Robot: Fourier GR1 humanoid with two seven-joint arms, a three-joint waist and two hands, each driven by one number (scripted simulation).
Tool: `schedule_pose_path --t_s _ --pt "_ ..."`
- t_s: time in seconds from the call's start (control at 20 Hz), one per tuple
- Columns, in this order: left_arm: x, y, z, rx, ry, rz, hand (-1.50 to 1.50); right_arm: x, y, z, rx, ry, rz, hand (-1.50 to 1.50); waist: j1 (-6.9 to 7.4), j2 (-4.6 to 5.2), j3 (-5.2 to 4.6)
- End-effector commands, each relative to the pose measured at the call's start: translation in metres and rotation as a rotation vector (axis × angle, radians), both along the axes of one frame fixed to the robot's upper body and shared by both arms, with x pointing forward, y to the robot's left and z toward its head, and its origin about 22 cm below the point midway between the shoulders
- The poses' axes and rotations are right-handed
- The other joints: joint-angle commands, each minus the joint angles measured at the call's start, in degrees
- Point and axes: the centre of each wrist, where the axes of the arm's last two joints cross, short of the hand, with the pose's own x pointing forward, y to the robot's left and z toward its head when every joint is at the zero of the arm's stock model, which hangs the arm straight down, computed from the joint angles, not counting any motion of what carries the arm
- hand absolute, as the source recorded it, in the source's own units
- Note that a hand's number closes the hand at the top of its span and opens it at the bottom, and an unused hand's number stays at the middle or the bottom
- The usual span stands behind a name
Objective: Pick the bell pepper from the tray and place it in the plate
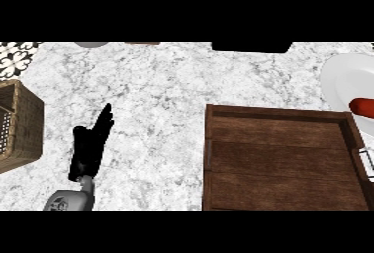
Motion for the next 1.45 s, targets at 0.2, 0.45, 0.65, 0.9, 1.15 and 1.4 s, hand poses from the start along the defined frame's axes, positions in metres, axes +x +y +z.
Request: schedule_pose_path --t_s 0.2,0.45,0.65,0.9,1.15,1.4 --pt "0.009 0.008 0.009 0.008 -0.013 0.007 0.0 -0.018 -0.02 0.013 -0.024 0.009 -0.035 -1.5 -0.02 0.16 0.08" --pt "-0.003 -0.002 -0.001 -0.016 -0.002 -0.021 0.0 -0.026 -0.021 0.003 -0.007 -0.015 -0.064 -1.5 0.24 0.11 0.17" --pt "0.002 0.007 0.001 -0.005 -0.009 -0.005 0.0 -0.035 -0.031 0.013 0.001 -0.034 -0.086 -1.5 -0.15 0.2 0.18" --pt "0.0 0.001 0.0 -0.017 -0.005 -0.009 0.0 -0.037 -0.031 0.009 -0.023 -0.044 -0.174 -1.5 0.41 0.31 0.22" --pt "0.001 0.004 0.001 -0.004 -0.003 -0.001 0.0 -0.049 -0.038 0.007 -0.021 -0.038 -0.199 -1.5 0.37 0.39 0.32" --pt "0.0 0.006 -0.002 -0.014 0.001 -0.001 0.0 -0.056 -0.041 0.006 -0.073 -0.019 -0.226 -1.5 0.48 0.58 0.33"
